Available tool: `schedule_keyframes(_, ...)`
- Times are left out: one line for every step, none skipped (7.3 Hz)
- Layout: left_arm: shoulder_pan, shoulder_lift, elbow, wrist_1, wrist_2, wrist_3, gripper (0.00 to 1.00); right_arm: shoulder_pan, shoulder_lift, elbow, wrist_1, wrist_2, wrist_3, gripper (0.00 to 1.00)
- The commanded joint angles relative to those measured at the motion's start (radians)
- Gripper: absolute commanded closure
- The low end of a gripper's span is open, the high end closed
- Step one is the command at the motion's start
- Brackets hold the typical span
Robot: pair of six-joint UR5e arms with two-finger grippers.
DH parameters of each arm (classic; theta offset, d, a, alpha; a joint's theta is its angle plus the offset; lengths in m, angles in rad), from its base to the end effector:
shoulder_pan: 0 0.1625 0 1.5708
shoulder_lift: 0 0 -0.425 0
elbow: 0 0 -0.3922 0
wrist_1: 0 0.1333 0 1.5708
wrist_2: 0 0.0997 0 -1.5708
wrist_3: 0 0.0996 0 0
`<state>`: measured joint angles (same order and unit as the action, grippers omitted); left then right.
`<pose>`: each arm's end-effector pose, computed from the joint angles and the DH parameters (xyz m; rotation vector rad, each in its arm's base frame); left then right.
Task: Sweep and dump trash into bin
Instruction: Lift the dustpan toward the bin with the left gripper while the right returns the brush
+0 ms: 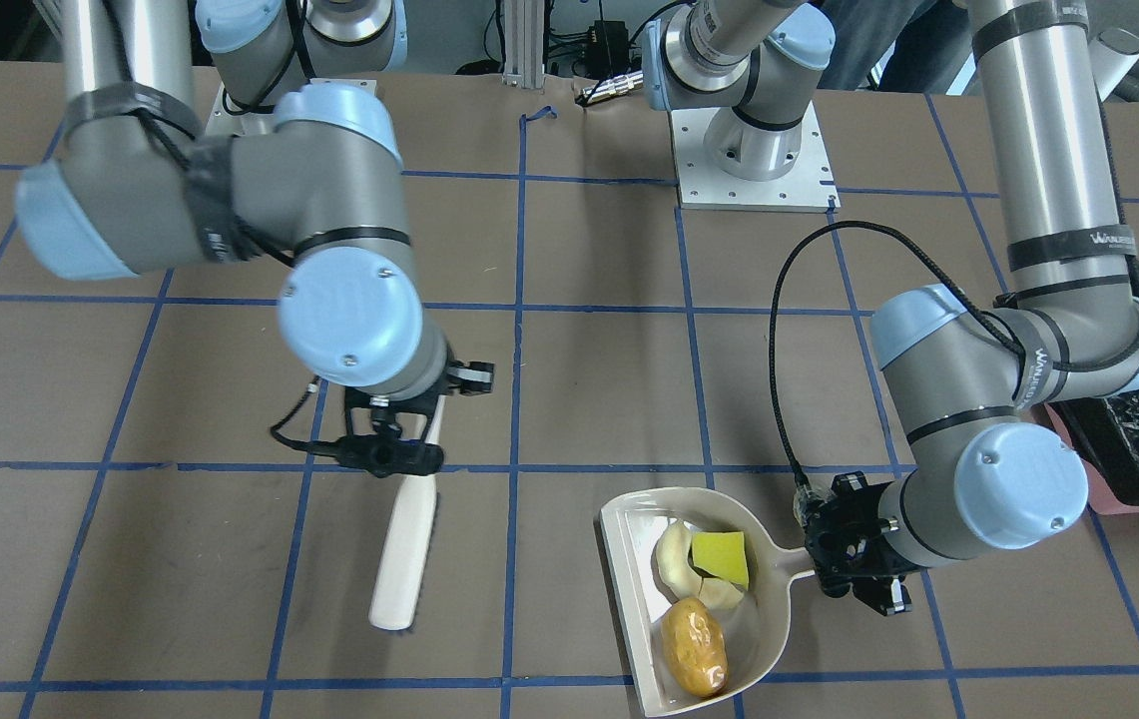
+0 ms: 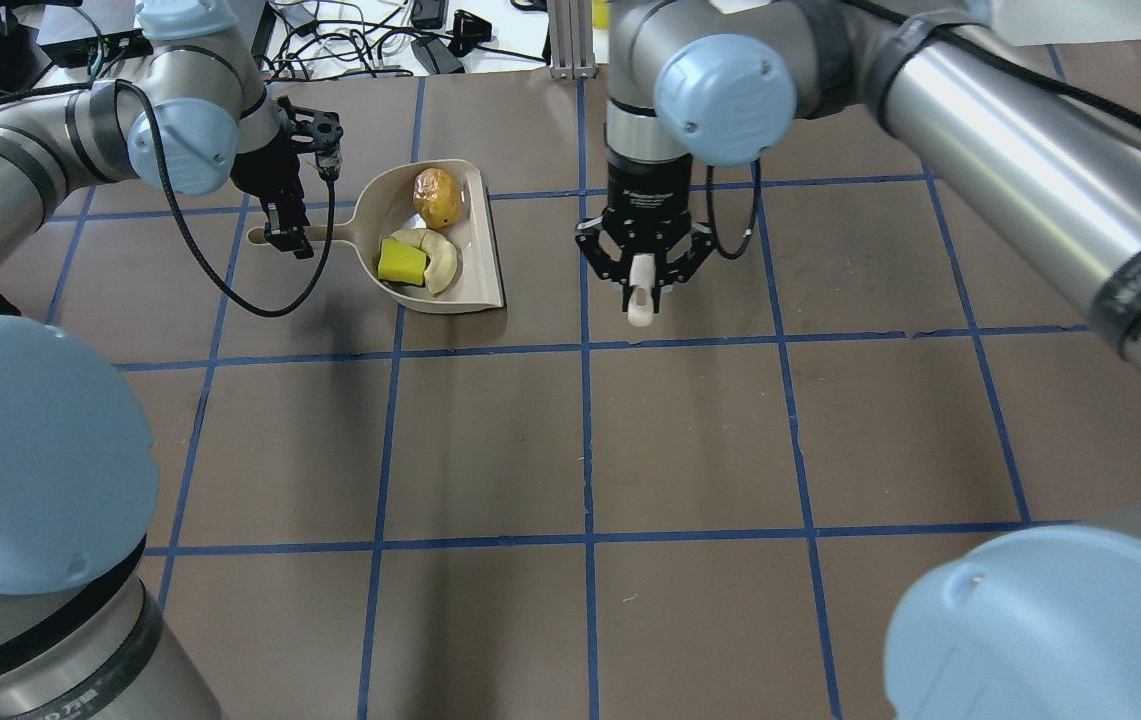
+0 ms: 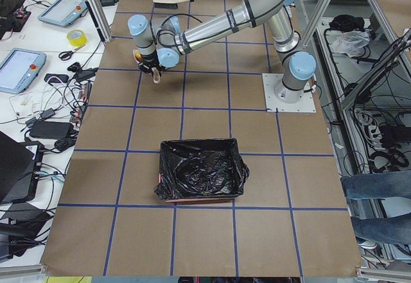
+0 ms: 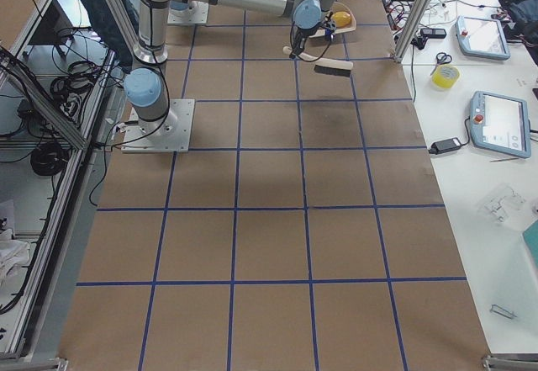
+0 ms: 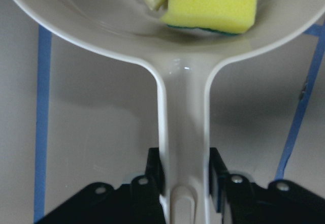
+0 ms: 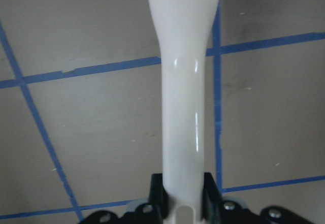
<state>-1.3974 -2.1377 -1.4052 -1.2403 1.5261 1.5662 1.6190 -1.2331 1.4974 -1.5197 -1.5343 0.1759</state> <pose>-0.0181 -0.6952 0.2615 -1.9601 -2.3480 -0.0176 0.1649 -0.5760 0.3355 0.2069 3.0945 0.4964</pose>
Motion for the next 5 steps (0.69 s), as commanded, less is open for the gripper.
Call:
schedule_keyframes(0.044,0.036,-0.001,-0.01,-0.009,0.099,0.83,-0.15,-0.032,0.064,-0.052,-0.122,-0.192,0.97)
schedule_keyframes(0.082,0.054,0.003,-0.033,-0.01,0.142,0.83,-0.206,-0.032,0.085,-0.078,-0.136,-0.29,0.99)
schedule_keyframes(0.127,0.079,0.002,-0.048,-0.012,0.229,0.83,-0.293,-0.032,0.112,-0.101,-0.129,-0.358,0.99)
schedule_keyframes(0.179,0.096,0.006,-0.082,-0.011,0.327,0.83,-0.345,-0.034,0.141,-0.15,-0.135,-0.447,0.99)
schedule_keyframes(0.23,0.107,0.021,-0.115,-0.012,0.441,0.83,-0.378,-0.023,0.155,-0.195,-0.136,-0.51,0.99)
